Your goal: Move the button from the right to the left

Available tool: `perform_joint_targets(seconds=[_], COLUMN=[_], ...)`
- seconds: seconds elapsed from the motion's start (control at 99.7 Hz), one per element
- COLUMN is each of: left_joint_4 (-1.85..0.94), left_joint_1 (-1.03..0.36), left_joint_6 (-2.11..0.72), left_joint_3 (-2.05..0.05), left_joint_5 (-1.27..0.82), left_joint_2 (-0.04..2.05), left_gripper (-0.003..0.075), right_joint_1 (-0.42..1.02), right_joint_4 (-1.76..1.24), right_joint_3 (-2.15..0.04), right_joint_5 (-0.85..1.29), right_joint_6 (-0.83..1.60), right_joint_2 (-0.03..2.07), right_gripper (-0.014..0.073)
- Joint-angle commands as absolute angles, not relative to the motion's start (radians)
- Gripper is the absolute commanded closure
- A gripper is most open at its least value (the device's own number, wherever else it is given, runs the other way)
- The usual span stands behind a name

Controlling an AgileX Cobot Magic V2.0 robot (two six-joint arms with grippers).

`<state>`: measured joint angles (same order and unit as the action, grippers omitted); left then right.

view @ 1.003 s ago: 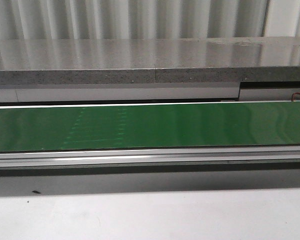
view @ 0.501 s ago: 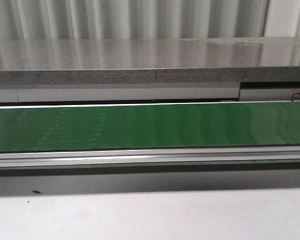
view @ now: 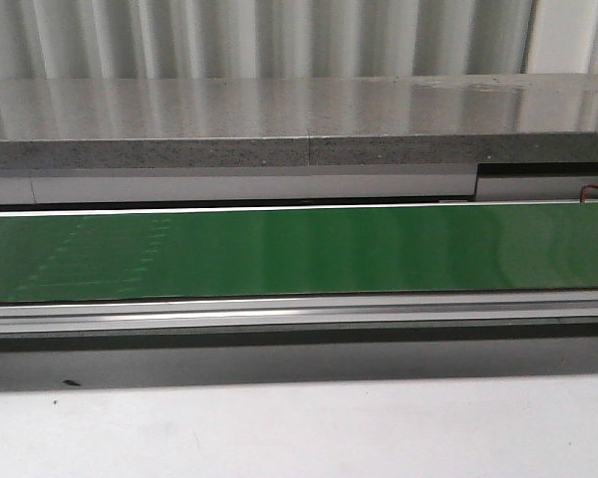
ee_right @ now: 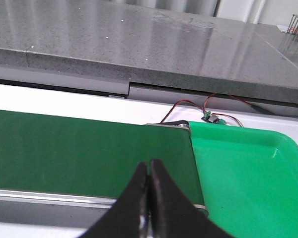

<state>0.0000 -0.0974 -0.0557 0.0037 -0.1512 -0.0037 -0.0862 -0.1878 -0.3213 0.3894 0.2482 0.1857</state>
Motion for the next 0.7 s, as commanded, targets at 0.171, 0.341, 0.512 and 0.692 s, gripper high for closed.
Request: perform_joint_targets(seconds=[0.171, 0.341, 0.512, 0.692], left_joint_4=[0.000, 0.000, 0.000, 0.000], left_joint_1=[-0.102, -0.102, -0.102, -0.102], left_joint_6=[-0.058, -0.058, -0.058, -0.058], left_joint_3=[0.043, 0.043, 0.043, 0.043], left_joint_5=[-0.030, -0.029, -0.029, -0.029], left_joint_2=[-0.036, -0.036, -0.036, -0.036], left_gripper=[0.0741, 0.0741, 0.0741, 0.0741], right_joint_1=[-0.084, -0.084, -0.084, -0.084], right_joint_4=[-0.194, -0.194, -0.194, -0.194], right_joint_3=[-0.349, -0.349, -0.349, -0.349], right_joint_5=[0.304, 0.304, 0.304, 0.304], right_joint_6=[0.255, 0.255, 0.255, 0.255], right_joint_2=[0.196, 0.196, 0.196, 0.196], right_gripper=[0.0660, 0.0660, 0.0660, 0.0660])
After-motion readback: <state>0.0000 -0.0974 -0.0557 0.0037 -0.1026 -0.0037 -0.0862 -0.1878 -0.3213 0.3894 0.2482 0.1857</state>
